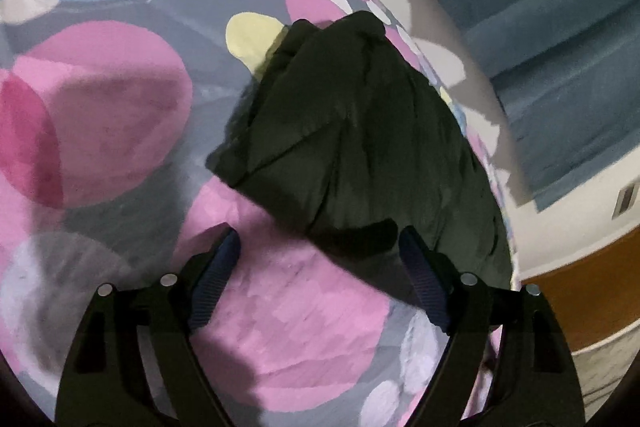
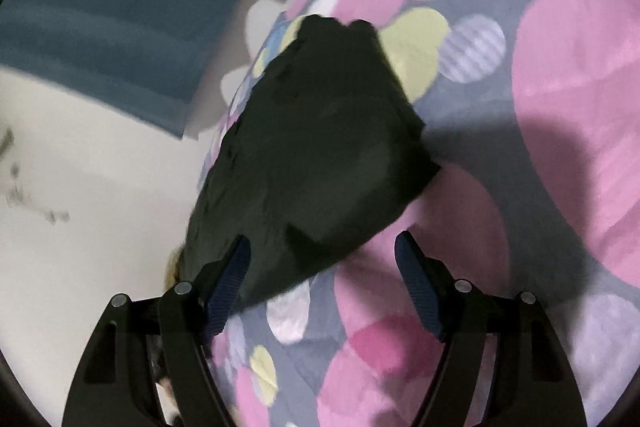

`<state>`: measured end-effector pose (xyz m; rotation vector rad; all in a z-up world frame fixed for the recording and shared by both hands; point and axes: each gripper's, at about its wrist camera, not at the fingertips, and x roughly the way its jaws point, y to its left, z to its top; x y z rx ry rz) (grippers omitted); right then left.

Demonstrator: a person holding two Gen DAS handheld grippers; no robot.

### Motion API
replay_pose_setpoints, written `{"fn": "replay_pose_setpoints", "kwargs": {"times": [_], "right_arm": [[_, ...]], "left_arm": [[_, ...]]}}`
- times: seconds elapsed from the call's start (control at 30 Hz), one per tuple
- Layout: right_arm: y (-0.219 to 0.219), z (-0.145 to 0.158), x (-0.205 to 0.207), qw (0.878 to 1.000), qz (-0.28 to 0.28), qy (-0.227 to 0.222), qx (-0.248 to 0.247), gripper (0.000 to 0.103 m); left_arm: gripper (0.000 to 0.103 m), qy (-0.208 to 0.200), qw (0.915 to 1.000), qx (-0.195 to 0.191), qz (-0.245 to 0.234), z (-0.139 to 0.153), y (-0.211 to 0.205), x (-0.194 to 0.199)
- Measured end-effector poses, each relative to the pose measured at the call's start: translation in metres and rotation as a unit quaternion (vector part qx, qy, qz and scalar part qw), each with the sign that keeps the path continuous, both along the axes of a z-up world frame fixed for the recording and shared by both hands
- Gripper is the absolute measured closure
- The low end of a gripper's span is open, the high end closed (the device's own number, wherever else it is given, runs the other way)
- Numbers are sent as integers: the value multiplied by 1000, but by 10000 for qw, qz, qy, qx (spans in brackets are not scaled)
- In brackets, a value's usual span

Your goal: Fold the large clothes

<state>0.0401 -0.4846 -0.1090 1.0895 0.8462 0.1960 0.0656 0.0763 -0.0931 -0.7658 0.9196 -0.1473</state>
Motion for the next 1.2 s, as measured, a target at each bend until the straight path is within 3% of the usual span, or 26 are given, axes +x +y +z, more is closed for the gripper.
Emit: {"fn": "replay_pose_setpoints", "kwargs": {"times": [0.07, 0.43, 0.57, 0.67, 0.73, 0.8, 0.9, 1.03, 1.2], "right_arm": [[-1, -4, 6, 9998, -170, -45, 126, 29], [8, -2, 32, 9987, -451, -124, -201, 29], [10, -1, 40, 9980, -495, -97, -385, 29], [15, 1, 43, 9964, -522, -75, -666, 34], [17, 1, 44, 9950, -521, -16, -856, 48], [19, -2, 49, 9951, -517, -25, -847, 58], [14, -4, 44, 9957, -557, -67, -735, 67], [13, -4, 42, 9965, -545, -118, -625, 74], [17, 1, 39, 9959, -524, -167, -712, 78]], "left_arm": [[21, 12, 10000, -88, 45, -1, -3, 6], [21, 20, 9991, -293, 319, -6, -7, 42], [23, 42, 9991, -167, 398, -6, -9, 46], [34, 69, 9990, 53, 449, -4, -13, 46], [44, 122, 9988, 85, 464, -6, -14, 47], [62, 130, 9990, 21, 425, -6, -16, 49], [73, 161, 9988, 5, 461, -4, -19, 48], [81, 70, 9983, 352, 460, 6, -27, 43], [84, 64, 9986, 293, 446, 9, -24, 40]]}}
